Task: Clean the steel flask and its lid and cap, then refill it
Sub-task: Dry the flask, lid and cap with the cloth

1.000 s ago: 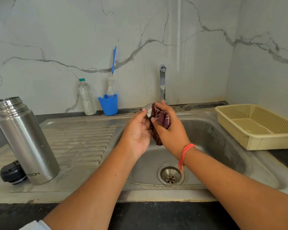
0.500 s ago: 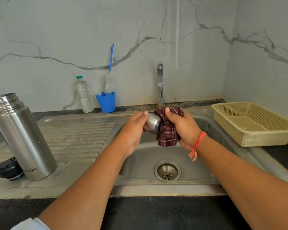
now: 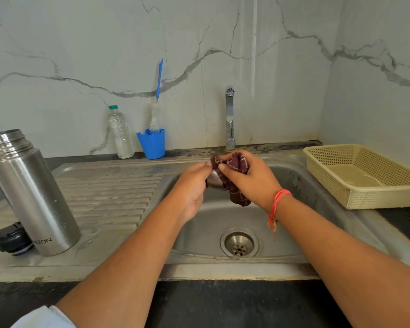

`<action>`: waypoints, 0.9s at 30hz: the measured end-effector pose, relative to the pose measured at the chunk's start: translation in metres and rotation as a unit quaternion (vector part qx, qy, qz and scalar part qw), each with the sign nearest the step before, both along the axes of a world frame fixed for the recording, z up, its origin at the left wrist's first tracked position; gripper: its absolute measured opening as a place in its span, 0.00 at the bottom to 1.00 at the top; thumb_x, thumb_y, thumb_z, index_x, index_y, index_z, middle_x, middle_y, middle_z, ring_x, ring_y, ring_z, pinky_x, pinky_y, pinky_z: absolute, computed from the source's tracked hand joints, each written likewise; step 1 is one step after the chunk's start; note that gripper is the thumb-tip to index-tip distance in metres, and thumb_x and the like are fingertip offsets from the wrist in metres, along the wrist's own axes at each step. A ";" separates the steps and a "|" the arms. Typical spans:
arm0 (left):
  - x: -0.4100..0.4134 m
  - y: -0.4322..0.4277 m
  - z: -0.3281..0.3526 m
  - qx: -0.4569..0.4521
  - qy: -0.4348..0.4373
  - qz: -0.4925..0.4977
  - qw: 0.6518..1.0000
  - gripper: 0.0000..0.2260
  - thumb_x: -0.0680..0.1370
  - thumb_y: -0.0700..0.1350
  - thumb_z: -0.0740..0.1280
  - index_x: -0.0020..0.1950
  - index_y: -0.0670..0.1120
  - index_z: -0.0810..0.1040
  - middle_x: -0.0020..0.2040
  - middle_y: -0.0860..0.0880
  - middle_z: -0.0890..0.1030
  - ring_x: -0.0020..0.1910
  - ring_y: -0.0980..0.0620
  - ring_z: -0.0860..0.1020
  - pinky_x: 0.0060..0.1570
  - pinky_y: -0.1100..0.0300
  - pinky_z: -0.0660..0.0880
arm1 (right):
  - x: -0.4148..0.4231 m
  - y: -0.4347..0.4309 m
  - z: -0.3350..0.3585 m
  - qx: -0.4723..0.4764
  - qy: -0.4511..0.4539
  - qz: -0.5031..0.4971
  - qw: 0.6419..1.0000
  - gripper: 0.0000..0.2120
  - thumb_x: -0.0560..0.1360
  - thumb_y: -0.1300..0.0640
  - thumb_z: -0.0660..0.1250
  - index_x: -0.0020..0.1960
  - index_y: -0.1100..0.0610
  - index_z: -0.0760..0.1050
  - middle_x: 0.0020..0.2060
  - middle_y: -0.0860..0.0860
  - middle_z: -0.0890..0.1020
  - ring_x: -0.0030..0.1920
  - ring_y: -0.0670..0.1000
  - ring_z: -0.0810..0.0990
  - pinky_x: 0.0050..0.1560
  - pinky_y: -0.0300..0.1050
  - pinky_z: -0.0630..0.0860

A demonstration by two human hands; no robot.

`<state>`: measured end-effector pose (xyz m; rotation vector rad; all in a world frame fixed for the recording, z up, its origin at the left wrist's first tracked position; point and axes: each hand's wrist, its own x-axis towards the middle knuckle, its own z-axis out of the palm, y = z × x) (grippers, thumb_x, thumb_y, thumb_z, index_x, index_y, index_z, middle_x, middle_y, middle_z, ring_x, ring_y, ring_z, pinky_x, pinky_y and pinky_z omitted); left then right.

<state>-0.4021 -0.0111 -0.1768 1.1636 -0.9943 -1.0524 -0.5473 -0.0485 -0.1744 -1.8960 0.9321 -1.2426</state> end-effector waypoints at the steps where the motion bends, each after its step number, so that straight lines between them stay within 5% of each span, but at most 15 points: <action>1: 0.000 0.001 0.000 -0.008 -0.002 -0.010 1.000 0.11 0.86 0.42 0.61 0.51 0.43 0.83 0.44 0.45 0.86 0.47 0.50 0.82 0.70 0.50 0.72 | -0.001 -0.002 0.000 0.038 -0.043 0.002 0.998 0.08 0.76 0.52 0.73 0.54 0.52 0.82 0.46 0.47 0.87 0.50 0.48 0.85 0.55 0.46 0.80; 4: -0.002 0.005 0.001 -0.046 0.029 -0.048 0.997 0.09 0.86 0.42 0.62 0.55 0.43 0.82 0.49 0.45 0.86 0.53 0.50 0.82 0.73 0.49 0.70 | -0.010 -0.007 0.001 0.228 -0.238 0.056 0.943 0.14 0.78 0.54 0.71 0.59 0.61 0.80 0.52 0.59 0.86 0.55 0.61 0.85 0.58 0.60 0.81; 7: -0.006 0.006 0.003 -0.092 0.042 -0.078 0.992 0.10 0.86 0.42 0.62 0.63 0.43 0.80 0.58 0.45 0.85 0.61 0.49 0.80 0.70 0.53 0.72 | -0.012 -0.006 0.001 0.367 -0.336 0.115 0.860 0.19 0.82 0.50 0.64 0.66 0.61 0.78 0.59 0.63 0.83 0.62 0.63 0.81 0.61 0.59 0.79; 12: -0.001 0.002 -0.003 -0.118 -0.168 -0.039 0.978 0.11 0.86 0.40 0.62 0.65 0.48 0.80 0.57 0.50 0.86 0.59 0.52 0.83 0.63 0.53 0.77 | 0.000 0.005 0.001 0.403 -0.375 0.106 0.828 0.17 0.83 0.53 0.61 0.65 0.62 0.78 0.60 0.61 0.83 0.57 0.58 0.83 0.57 0.52 0.80; 16: 0.001 0.000 -0.007 -0.088 -0.321 -0.032 0.942 0.19 0.81 0.29 0.64 0.67 0.47 0.79 0.57 0.51 0.86 0.58 0.54 0.84 0.59 0.57 0.80 | 0.001 0.006 0.003 0.369 -0.359 0.086 0.853 0.16 0.81 0.55 0.66 0.63 0.64 0.77 0.56 0.61 0.84 0.54 0.58 0.84 0.57 0.55 0.82; 20: 0.001 -0.004 -0.012 -0.080 -0.475 -0.016 0.876 0.14 0.82 0.37 0.66 0.64 0.50 0.81 0.55 0.49 0.86 0.55 0.50 0.83 0.59 0.48 0.79 | 0.003 0.005 0.000 0.260 -0.284 0.023 0.923 0.13 0.79 0.58 0.70 0.63 0.60 0.76 0.55 0.60 0.84 0.55 0.58 0.84 0.58 0.60 0.81; 23: 0.001 -0.003 -0.010 -0.088 -0.493 -0.003 0.865 0.14 0.82 0.36 0.64 0.62 0.51 0.82 0.55 0.48 0.86 0.55 0.49 0.83 0.58 0.50 0.79 | 0.000 0.003 0.002 0.144 -0.168 0.005 0.975 0.12 0.75 0.55 0.72 0.58 0.53 0.79 0.52 0.55 0.85 0.54 0.56 0.84 0.59 0.61 0.80; 27: 0.007 -0.003 -0.014 -0.098 -0.483 -0.045 0.869 0.12 0.83 0.38 0.64 0.59 0.50 0.83 0.53 0.51 0.86 0.55 0.52 0.83 0.61 0.45 0.78 | -0.009 -0.001 0.004 0.132 -0.127 0.029 0.983 0.08 0.77 0.61 0.70 0.55 0.53 0.81 0.50 0.56 0.86 0.52 0.56 0.85 0.58 0.59 0.81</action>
